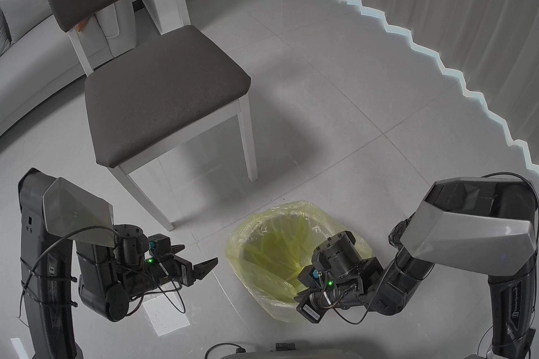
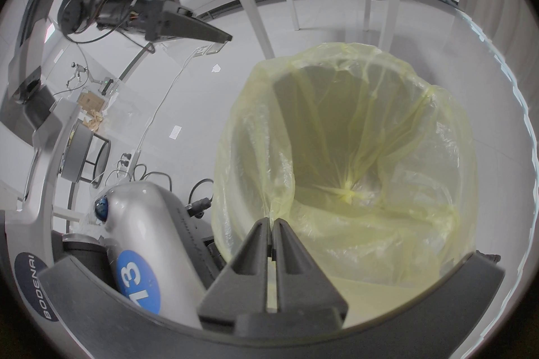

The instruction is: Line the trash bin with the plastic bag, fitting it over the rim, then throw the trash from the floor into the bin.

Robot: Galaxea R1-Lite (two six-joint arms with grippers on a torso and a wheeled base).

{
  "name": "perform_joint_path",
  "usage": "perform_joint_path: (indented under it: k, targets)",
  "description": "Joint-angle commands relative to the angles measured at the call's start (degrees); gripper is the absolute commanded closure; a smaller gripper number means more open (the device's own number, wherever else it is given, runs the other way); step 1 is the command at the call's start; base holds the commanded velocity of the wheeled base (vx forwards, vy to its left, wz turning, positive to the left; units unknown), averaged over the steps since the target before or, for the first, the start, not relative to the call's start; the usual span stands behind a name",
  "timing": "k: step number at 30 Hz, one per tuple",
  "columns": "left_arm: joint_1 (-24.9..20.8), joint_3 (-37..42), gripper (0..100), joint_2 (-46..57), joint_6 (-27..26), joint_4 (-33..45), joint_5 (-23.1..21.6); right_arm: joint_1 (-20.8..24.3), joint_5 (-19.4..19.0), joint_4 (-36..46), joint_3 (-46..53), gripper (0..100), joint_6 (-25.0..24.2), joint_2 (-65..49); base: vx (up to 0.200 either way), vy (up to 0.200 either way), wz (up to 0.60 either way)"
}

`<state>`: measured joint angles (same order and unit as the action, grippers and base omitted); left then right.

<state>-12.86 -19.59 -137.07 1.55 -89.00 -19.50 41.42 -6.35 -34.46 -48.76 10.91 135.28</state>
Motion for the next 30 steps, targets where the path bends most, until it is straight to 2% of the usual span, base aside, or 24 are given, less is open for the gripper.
perform_joint_path:
  k: [1, 15, 20, 30]
  targets:
    - [-0.32, 0.08, 0, -0.65, 0.03, -1.00, -0.09, 2.35, 0.02, -0.08, 1.83, 100, -0.10, -1.16, 0.000, 0.000, 0.00]
    - [-3.05, -0.80, 0, -1.71, -0.05, -1.00, -0.01, 6.48, 0.46, -3.15, 1.57, 100, -1.07, 4.91, 0.000, 0.000, 0.00]
    - [-4.01, -1.94, 0, -2.24, -0.05, -1.00, 0.08, 6.74, 0.73, -2.45, -0.90, 100, -3.79, 5.26, 0.000, 0.000, 0.00]
    - [-6.12, -4.84, 0, -4.96, -0.76, -0.73, 0.52, 6.65, 0.81, 2.29, -3.88, 100, -3.88, 5.52, 0.000, 0.000, 0.00]
